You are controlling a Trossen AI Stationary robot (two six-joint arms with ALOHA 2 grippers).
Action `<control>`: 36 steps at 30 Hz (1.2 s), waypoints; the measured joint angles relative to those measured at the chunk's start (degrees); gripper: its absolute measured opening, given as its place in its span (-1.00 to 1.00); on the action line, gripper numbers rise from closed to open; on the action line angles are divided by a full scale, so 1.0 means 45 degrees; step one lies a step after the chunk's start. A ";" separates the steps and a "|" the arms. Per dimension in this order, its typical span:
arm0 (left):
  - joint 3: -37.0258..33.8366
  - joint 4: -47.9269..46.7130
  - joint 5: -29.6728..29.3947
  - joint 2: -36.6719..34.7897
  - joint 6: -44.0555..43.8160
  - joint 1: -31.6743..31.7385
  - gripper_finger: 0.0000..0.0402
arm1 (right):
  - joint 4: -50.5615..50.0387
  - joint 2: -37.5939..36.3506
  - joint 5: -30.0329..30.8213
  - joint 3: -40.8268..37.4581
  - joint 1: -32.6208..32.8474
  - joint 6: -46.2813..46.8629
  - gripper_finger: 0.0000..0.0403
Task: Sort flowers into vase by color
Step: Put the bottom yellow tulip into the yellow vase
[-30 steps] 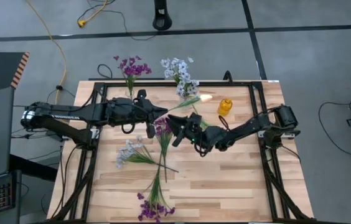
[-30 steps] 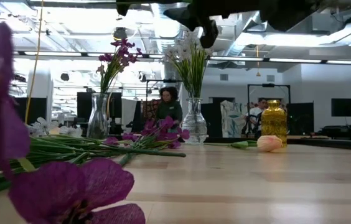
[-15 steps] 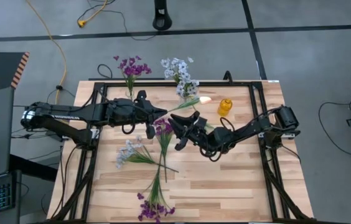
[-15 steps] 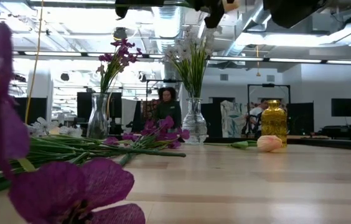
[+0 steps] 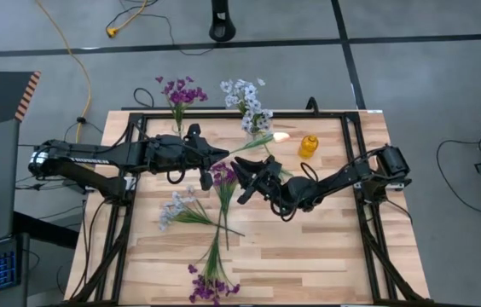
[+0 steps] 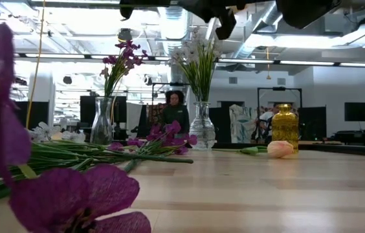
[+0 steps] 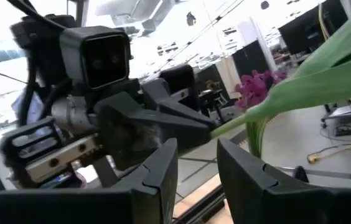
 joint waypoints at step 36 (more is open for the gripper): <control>0.0000 0.0000 0.0119 -0.0005 -0.0001 0.0000 -0.98 | 0.0044 0.0005 -0.1253 0.0000 -0.1163 0.0753 -0.54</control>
